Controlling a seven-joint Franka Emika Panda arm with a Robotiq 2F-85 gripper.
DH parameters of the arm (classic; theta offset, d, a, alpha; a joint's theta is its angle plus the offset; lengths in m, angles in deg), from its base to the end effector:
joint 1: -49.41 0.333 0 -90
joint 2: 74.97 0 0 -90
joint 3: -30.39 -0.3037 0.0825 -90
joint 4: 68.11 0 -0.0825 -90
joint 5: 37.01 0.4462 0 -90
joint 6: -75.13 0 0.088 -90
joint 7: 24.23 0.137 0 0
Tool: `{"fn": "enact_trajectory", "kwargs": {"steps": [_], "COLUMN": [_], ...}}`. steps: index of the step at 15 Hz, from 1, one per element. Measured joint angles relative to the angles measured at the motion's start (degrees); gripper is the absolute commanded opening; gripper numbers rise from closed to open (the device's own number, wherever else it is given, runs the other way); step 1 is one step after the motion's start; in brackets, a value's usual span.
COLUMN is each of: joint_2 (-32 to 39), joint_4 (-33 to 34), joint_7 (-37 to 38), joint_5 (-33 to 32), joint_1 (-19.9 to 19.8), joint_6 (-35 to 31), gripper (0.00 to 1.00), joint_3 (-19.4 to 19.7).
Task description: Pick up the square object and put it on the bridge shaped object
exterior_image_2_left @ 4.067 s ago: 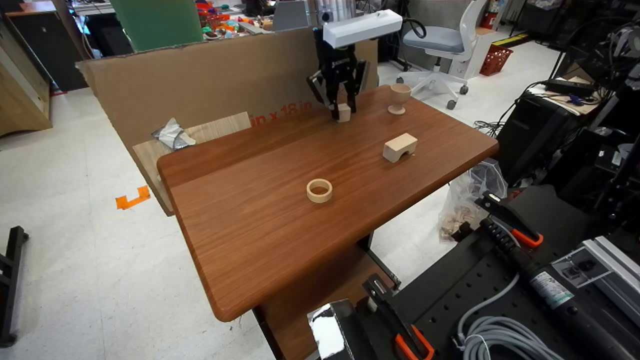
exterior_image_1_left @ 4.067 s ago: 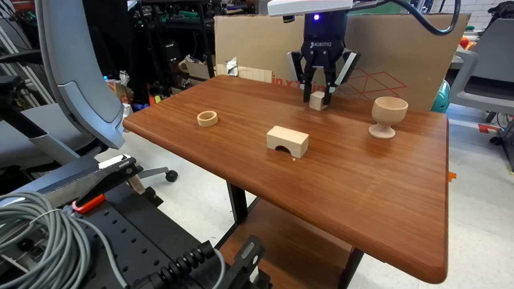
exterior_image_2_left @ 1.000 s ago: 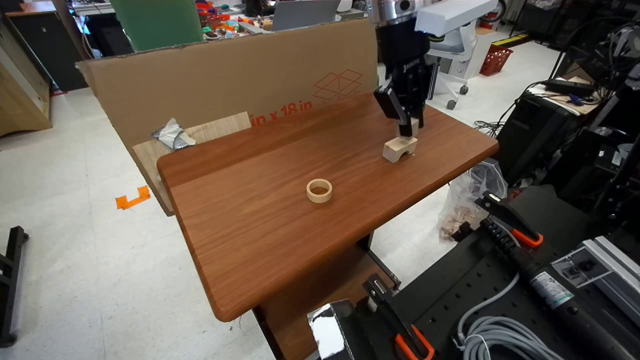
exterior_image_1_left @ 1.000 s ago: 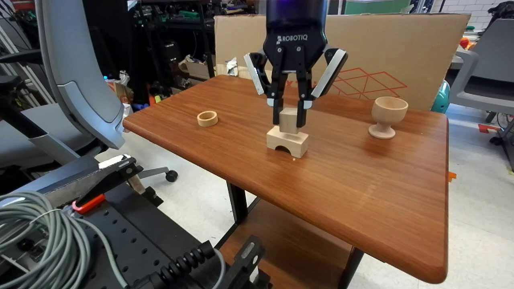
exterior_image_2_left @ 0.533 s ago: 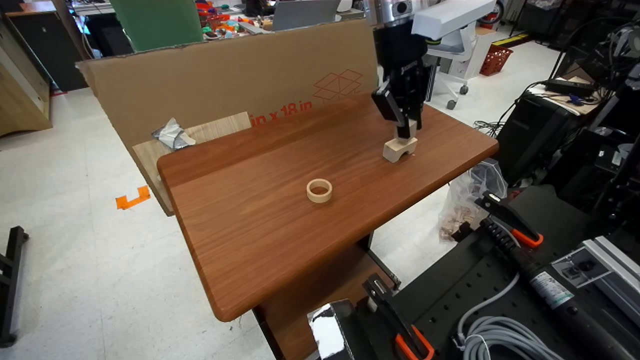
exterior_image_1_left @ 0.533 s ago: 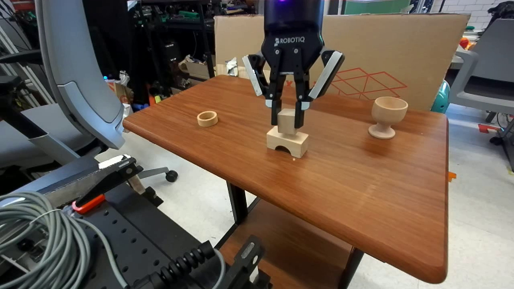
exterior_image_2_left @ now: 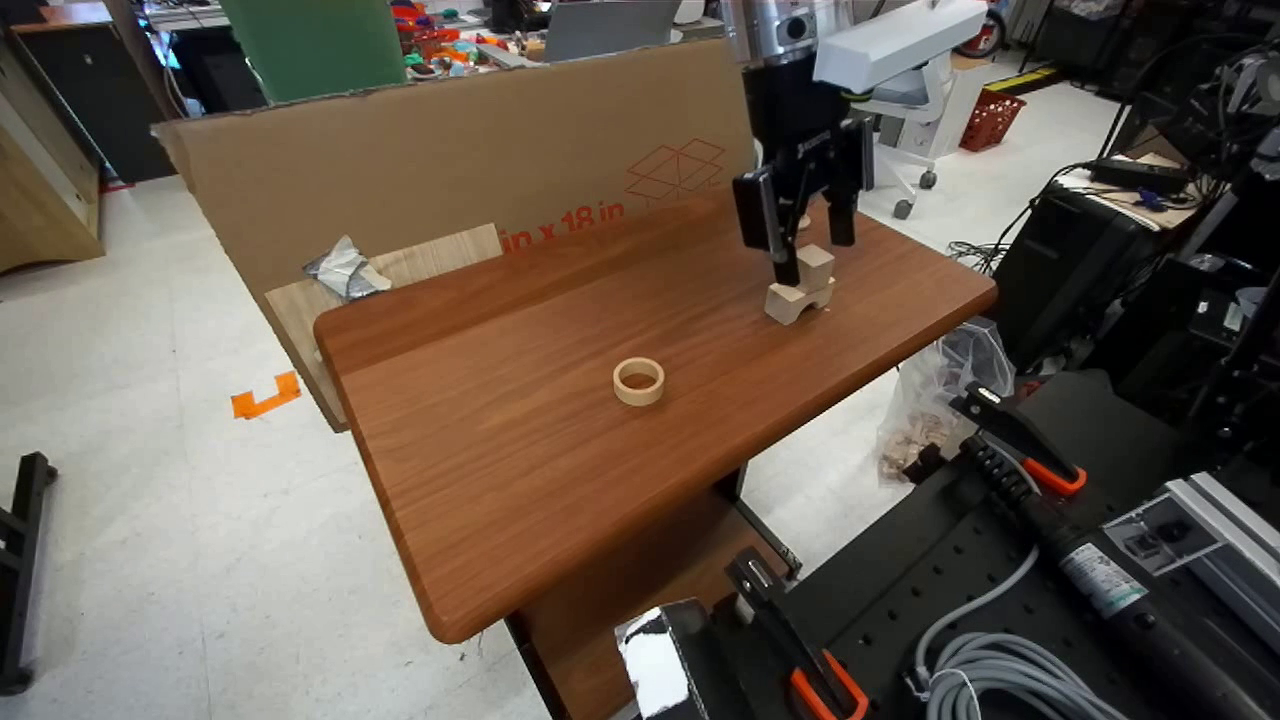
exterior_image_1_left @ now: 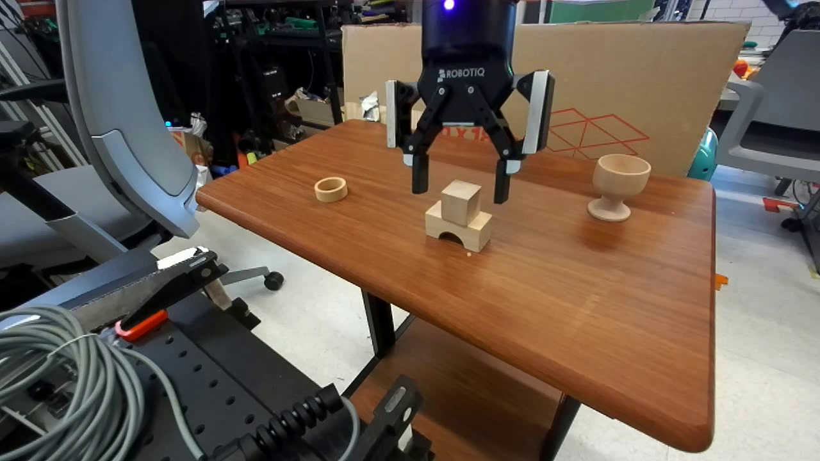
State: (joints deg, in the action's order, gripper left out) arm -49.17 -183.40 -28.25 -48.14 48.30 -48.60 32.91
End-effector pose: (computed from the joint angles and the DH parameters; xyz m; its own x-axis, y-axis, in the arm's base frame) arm 0.5930 -0.0517 0.1194 0.9420 0.1144 -0.3156 0.1586 -0.9802 0.1182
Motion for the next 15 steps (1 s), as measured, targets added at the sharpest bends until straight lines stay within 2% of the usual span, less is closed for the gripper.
{"fn": "enact_trajectory", "kwargs": {"steps": [3,6,10,15], "joint_2": [-1.38,-5.94,-14.32,-21.79], "joint_4": [-0.09,-1.58,-6.57,-12.85], "joint_7": [0.05,0.18,-0.18,-0.2], "joint_5": [0.01,0.01,0.29,0.28], "joint_1": [0.35,1.2,1.9,2.81], "joint_6": [0.26,1.38,5.19,6.08], "gripper": [1.0,1.0,1.0,1.0], "joint_3": [-0.33,-0.75,-2.68,-4.41]}}
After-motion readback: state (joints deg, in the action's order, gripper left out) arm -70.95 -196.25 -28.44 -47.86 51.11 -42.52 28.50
